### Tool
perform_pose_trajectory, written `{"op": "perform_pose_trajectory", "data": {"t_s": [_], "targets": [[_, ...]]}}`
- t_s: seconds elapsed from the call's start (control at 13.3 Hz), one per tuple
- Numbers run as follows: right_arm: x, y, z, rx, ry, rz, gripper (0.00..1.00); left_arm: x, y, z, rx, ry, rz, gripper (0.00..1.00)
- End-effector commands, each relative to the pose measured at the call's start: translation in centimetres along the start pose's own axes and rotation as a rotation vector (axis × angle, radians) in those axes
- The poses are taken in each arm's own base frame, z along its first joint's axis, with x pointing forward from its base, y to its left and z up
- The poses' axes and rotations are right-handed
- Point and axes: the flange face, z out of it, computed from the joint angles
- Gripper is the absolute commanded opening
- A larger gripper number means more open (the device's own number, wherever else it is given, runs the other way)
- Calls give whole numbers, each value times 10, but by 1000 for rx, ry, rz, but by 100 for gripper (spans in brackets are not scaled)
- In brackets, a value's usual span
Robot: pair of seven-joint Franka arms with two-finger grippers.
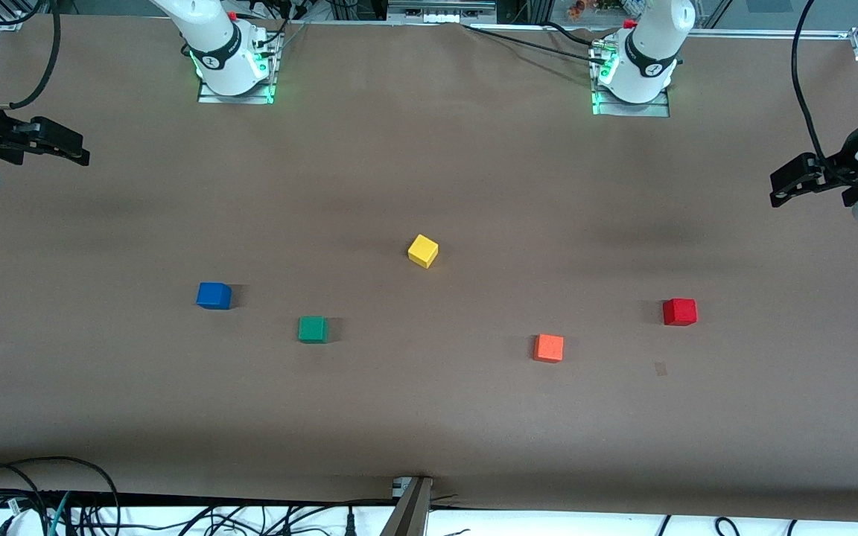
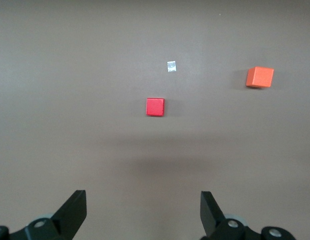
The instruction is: Pass red block to right arm, stack on blue
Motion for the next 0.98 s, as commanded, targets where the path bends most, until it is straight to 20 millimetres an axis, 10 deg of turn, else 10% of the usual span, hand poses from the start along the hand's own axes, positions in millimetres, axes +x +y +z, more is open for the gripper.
{"op": "perform_pose_trajectory", "data": {"t_s": [0.0, 0.9], "targets": [[0, -1, -6, 15, 7, -3, 100, -3, 1, -9, 31, 5, 2, 100], [1, -1, -5, 15, 4, -3, 100, -1, -25, 7, 144, -87, -28, 100]]}}
